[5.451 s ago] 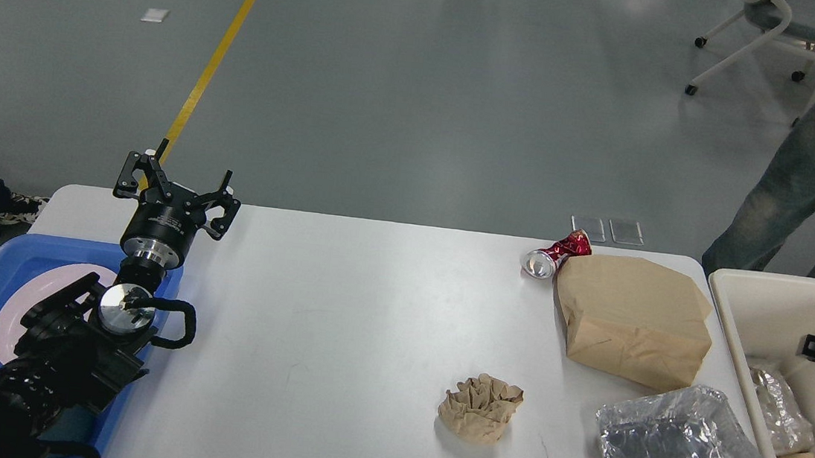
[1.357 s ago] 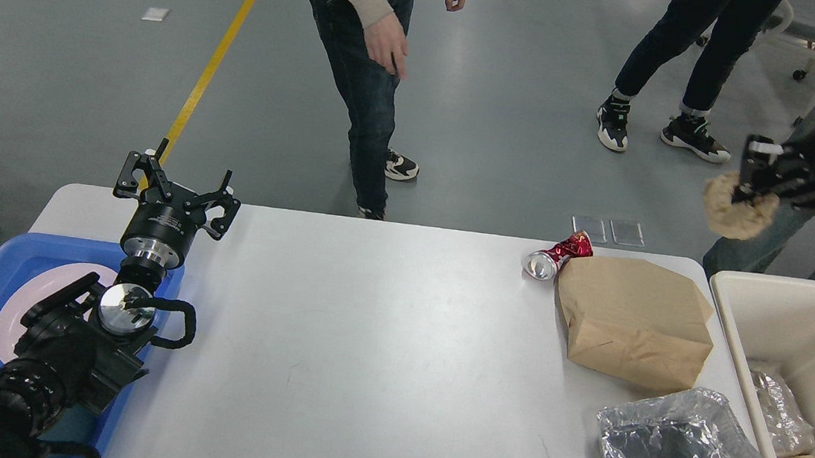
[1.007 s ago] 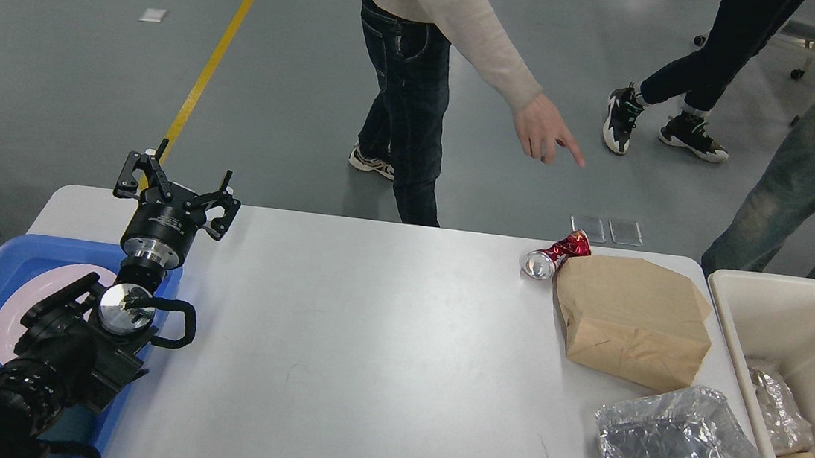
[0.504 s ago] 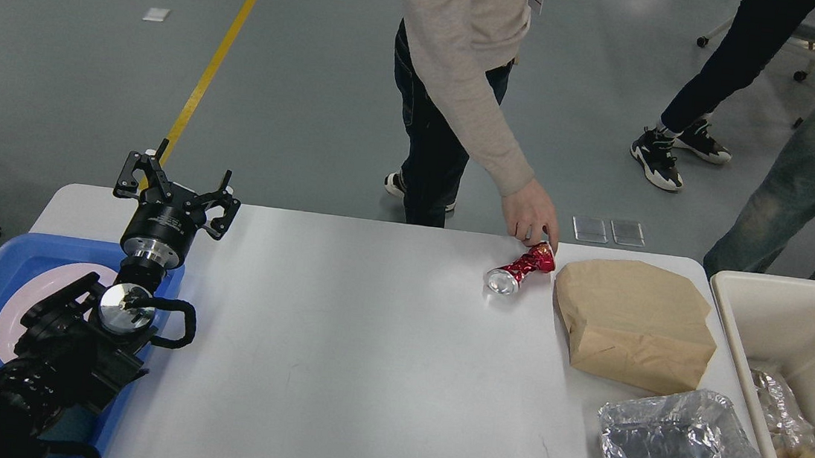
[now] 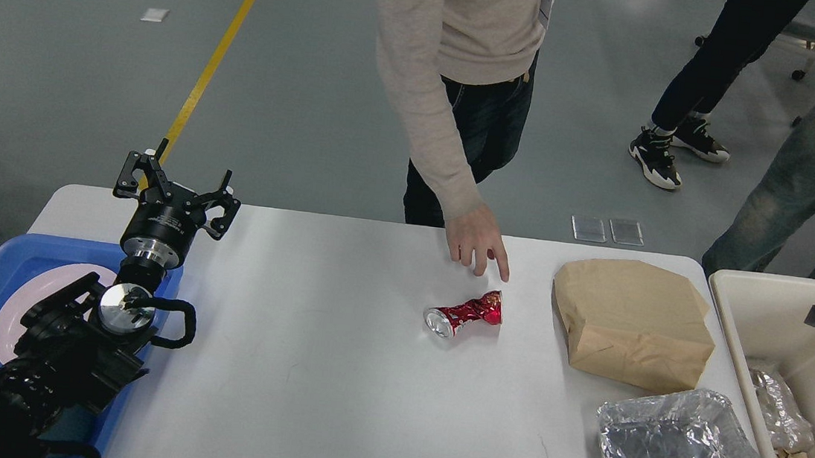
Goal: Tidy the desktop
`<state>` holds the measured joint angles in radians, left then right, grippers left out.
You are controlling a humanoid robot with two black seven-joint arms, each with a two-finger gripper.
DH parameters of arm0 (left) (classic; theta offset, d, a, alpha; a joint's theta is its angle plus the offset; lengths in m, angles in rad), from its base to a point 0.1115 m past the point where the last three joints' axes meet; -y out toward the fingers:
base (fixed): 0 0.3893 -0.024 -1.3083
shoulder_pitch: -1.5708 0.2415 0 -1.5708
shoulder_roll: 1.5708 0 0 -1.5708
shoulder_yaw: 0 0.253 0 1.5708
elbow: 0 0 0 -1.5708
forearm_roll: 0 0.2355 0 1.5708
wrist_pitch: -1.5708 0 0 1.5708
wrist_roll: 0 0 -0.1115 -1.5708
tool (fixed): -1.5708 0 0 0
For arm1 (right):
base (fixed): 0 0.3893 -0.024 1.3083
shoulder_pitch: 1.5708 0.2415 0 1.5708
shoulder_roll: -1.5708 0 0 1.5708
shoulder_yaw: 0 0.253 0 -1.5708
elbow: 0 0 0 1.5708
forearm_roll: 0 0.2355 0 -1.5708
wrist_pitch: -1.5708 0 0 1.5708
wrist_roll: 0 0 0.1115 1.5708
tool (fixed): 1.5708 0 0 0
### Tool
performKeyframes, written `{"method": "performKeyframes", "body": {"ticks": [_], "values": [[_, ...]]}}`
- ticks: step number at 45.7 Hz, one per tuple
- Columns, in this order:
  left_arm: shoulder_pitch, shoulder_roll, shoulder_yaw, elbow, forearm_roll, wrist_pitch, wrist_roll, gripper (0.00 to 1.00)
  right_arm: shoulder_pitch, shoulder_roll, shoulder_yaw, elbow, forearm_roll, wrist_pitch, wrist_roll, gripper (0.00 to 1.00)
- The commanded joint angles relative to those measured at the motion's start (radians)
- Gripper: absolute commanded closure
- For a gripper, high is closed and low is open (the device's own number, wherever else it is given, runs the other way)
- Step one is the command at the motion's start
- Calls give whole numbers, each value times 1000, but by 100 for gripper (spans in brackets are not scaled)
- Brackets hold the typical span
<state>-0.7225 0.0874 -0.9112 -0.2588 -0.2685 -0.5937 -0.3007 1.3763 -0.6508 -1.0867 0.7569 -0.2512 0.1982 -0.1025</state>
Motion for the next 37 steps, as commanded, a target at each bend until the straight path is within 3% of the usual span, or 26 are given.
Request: {"method": "performKeyframes", "body": {"ticks": [1, 9, 21, 28, 37], "values": [[0, 0, 2, 0, 0, 0, 0, 3, 243, 8, -62, 148, 0, 124, 0, 0], [0, 0, 0, 1, 0, 0, 0, 3, 507, 55, -59, 301, 4, 351, 0, 0], [0, 0, 0, 0, 0, 0, 0, 3, 696, 201, -64, 372, 10, 590, 0, 0], [0, 0, 0, 0, 0, 0, 0, 3, 660, 237, -78, 363, 0, 561, -3, 0], [0, 0, 0, 0, 0, 0, 0, 3, 402, 231, -81, 269, 0, 373, -3, 0]]}}
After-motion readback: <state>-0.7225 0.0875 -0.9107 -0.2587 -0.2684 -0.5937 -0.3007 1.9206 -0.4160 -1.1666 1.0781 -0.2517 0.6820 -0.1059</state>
